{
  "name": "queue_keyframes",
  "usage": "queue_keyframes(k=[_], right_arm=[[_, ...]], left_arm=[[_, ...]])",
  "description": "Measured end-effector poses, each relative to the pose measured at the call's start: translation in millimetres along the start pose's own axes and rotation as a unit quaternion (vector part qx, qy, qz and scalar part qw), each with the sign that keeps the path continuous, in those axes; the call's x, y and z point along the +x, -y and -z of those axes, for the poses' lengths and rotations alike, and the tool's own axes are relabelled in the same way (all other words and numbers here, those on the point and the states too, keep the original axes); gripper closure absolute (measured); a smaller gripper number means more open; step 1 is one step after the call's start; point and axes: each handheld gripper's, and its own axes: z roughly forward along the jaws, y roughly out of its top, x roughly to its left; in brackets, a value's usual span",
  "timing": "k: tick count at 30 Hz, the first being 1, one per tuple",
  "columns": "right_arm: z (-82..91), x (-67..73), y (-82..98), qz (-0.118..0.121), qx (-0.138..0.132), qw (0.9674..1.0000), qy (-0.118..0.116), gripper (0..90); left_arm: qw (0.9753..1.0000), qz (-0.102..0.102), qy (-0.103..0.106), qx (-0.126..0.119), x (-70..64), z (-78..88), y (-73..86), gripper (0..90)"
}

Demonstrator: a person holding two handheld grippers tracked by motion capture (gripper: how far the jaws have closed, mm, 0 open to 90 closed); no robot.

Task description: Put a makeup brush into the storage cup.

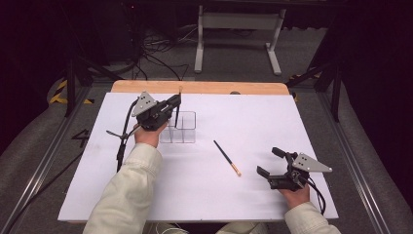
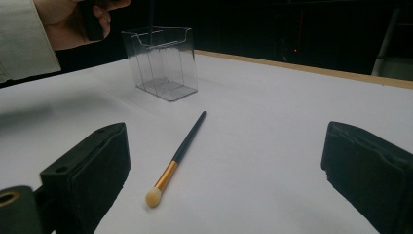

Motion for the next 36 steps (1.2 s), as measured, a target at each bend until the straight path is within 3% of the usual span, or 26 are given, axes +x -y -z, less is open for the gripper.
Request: queue_keyframes(k=[17, 20, 24, 28, 36], right_arm=[[0.1, 0.0, 0.1, 0.0, 0.0, 1.0, 0.001, 4.6], [0.3, 0.1, 0.0, -0.001, 0.001, 1.0, 0.001, 4.6], [0.3, 0.0, 0.0, -0.001, 0.0, 1.0, 0.002, 4.6], [0.0, -0.7, 0.0, -0.002, 0.0, 1.0, 0.005, 4.6], [0.0, -1.7, -0.2, -0.003, -0.001, 0.9999, 0.012, 4.5]], left_arm=[[0.9999, 0.005, 0.009, 0.014, -1.4, 0.2, 3.6, 81.4], [0.9988, 0.039, 0.028, 0.012, 0.8, -0.1, 3.4, 56.3], [0.9979, 0.049, 0.034, 0.025, 1.7, 5.2, 1.0, 34.5], [0.9975, 0.043, 0.042, 0.036, 0.4, 13.6, -2.8, 24.2], [0.9957, 0.045, 0.061, 0.053, -9.2, 32.1, -14.0, 14.8]])
